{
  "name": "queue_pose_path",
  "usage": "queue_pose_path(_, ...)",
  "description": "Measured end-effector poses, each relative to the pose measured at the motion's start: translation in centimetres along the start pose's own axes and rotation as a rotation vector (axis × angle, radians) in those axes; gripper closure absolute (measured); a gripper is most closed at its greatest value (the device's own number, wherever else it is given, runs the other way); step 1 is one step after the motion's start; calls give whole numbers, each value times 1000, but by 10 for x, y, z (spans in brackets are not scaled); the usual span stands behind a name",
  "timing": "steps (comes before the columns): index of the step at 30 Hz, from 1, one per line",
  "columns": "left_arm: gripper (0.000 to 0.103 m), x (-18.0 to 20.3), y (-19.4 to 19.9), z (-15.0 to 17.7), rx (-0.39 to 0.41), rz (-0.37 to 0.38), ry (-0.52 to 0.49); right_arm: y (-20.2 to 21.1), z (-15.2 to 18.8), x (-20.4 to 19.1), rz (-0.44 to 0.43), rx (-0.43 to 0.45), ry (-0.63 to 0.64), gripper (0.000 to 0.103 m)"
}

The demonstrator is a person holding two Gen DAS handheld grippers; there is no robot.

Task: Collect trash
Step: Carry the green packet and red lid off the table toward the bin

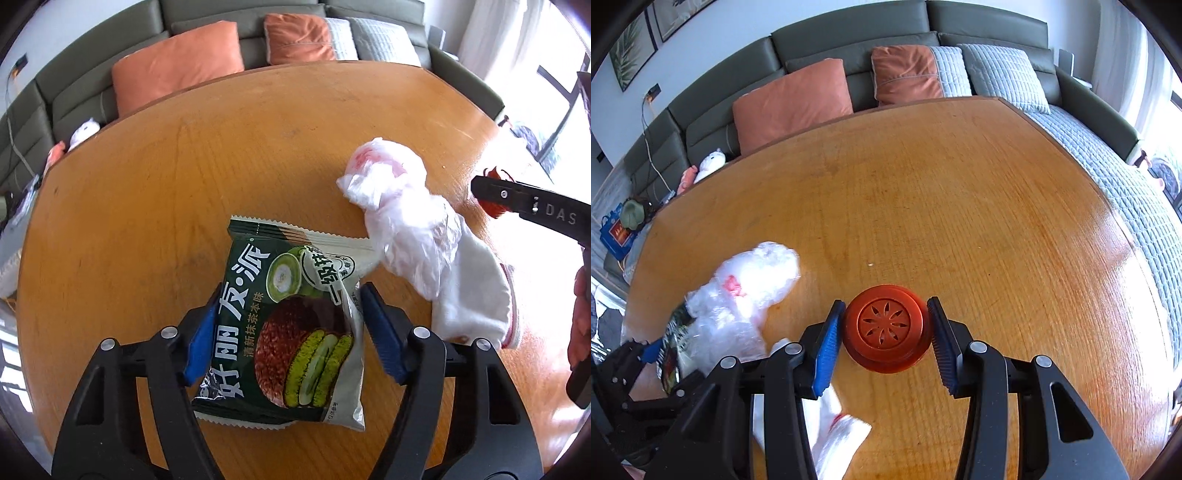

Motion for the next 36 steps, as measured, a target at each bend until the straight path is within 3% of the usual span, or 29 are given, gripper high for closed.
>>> queue_pose_path(9,37,-22,41,41,20,6,122,44,11,-37,-67,48,51,56)
queue_pose_path(16,37,-53,93,73,85,-28,196,75,36,-97,-144,58,147,56)
queue_pose_path(23,37,-96,135,114,127,-87,286,96,79,-193,-255,35,284,56)
queue_pose_path(36,37,-212,195,247,128,-261,576,117,173,-386,-493,-64,584,56)
Point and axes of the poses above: each gripper's, at about its wrist camera, not at the fingertips, and y roughly against the way its jaws point, x to its right, z to its underside, the point moved 3 cm from there along -y, roughly the way its jaws point, and after that the axes turned 4 degrees about -z, right-handed, at the moved point
